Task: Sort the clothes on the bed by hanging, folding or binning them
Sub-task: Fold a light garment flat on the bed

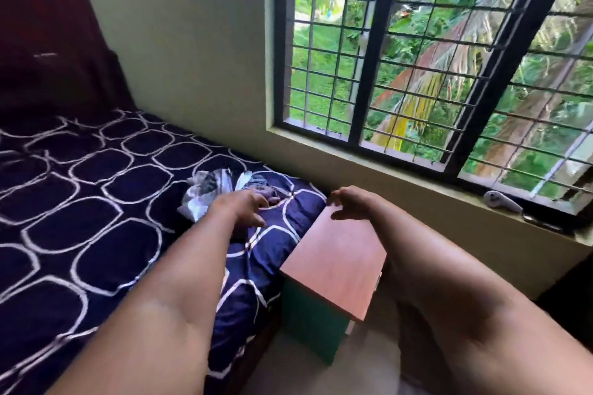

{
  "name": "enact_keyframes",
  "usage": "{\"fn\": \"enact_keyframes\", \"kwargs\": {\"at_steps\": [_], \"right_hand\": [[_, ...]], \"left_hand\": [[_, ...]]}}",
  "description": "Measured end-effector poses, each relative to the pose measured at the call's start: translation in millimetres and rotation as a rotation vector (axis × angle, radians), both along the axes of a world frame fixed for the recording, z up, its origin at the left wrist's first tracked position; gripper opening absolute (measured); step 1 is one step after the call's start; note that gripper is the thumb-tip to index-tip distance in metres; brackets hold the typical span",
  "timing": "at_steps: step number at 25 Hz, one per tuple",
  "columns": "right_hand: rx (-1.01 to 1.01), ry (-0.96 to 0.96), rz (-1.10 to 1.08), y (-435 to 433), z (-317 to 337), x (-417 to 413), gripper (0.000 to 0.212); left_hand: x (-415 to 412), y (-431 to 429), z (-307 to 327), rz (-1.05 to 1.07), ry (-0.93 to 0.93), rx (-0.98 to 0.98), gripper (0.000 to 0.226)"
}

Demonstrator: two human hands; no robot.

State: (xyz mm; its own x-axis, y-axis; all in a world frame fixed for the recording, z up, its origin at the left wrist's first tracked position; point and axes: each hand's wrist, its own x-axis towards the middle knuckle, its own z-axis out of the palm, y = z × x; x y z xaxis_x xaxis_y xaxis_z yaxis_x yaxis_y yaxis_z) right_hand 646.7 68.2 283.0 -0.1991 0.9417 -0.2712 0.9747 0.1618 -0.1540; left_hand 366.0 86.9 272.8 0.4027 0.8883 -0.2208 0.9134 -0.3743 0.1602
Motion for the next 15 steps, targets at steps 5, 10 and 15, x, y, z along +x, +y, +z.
{"fn": "enact_keyframes", "kwargs": {"at_steps": [5,10,15], "right_hand": [[0.041,-0.087,0.282,79.3,-11.6,-75.0,0.038],[0.024,-0.101,0.395,162.2,-35.3,-140.0,0.033],[0.009,-0.101,0.425,228.4,-60.0,-197.6,0.031]], "left_hand": [[-75.1,30.2,-19.4,0.240,-0.007,-0.001,0.052],[-136.2,80.7,-44.9,0.367,0.016,-0.016,0.056],[-179.0,133.9,-72.6,0.409,0.028,-0.097,0.052]]}}
